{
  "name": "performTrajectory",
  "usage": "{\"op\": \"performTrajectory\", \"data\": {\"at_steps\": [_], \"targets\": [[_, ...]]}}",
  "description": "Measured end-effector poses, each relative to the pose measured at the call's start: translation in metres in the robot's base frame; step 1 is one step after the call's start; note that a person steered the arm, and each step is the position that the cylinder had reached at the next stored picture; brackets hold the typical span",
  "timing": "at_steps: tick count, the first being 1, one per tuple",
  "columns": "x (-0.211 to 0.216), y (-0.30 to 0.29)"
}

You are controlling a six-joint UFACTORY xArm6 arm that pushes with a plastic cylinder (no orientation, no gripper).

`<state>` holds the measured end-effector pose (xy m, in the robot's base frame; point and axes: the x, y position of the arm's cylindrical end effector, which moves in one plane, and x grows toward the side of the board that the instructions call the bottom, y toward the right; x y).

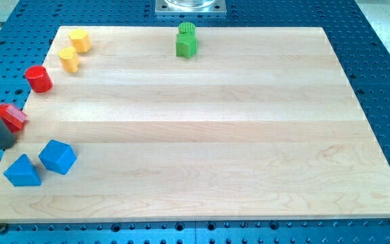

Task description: Push the red circle into the heart

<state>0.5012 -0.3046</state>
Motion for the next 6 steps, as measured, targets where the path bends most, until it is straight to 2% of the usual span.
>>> {"op": "performTrajectory", "data": {"at_steps": [1,2,3,4,5,6], "targets": [[-0.035,0.001],[-0.043,0.007],[-0.070,0.010],[-0.117,0.006],[-0.144,0.006],[-0.154,0.009]]}}
